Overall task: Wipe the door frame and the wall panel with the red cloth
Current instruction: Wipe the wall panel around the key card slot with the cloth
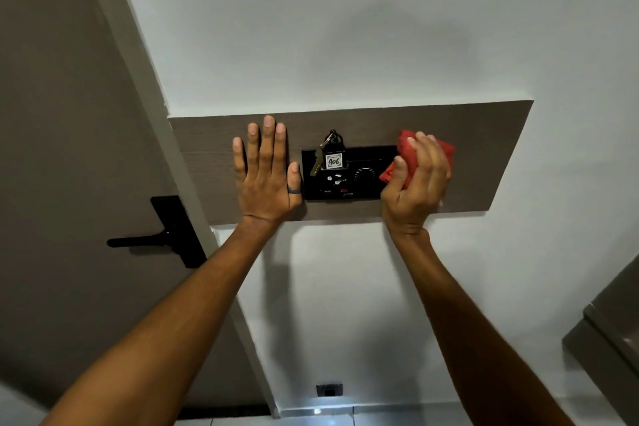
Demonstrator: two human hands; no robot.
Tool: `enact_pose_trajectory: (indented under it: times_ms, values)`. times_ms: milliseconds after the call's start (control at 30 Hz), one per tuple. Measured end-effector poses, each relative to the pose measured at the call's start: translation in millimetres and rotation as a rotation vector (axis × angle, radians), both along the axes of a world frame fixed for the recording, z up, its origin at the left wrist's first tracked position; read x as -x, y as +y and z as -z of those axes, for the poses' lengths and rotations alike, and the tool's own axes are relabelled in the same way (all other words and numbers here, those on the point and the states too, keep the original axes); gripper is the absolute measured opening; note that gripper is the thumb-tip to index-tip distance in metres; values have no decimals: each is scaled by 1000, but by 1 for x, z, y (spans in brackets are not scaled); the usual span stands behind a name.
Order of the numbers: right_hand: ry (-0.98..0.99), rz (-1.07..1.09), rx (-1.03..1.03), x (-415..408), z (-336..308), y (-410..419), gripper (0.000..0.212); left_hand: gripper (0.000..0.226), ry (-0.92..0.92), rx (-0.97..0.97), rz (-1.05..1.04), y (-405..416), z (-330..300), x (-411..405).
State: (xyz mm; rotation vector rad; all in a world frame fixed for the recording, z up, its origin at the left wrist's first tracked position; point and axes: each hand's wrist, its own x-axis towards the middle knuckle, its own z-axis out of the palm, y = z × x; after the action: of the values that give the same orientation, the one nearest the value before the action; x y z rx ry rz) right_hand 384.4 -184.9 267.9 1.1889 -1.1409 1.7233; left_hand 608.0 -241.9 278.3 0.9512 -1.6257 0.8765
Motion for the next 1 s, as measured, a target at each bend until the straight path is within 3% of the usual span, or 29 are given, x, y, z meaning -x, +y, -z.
enact_pose_trajectory:
  times_ms: [100, 133, 300, 467, 600, 800, 933, 1000]
  values:
    - [462, 39, -69, -17, 7, -1, 45, 67, 7, -14, 5, 2, 0, -2]
    - [518, 107, -84, -13, 7, -4, 49, 66, 9, -18, 17, 3, 2, -2]
    - [236, 189, -124, -15, 28, -7, 49, 67, -3, -15, 15, 2, 0, -2]
    - [558, 160, -82, 2, 15, -6, 45, 66, 2, 2, 0, 2, 0, -1]
    - [446, 154, -92, -10, 4, -17, 49, 65, 5, 2, 8, 0, 1, 0]
    - [598, 206, -91, 8, 25, -6, 46, 63, 17, 11, 6, 4, -1, 0]
    - [450, 159, -125, -4, -1, -15, 52, 63, 19, 20, -18, 0, 1, 1]
    - [467, 161, -101, -2, 5, -16, 49, 64, 21, 29, -7, -1, 5, 1]
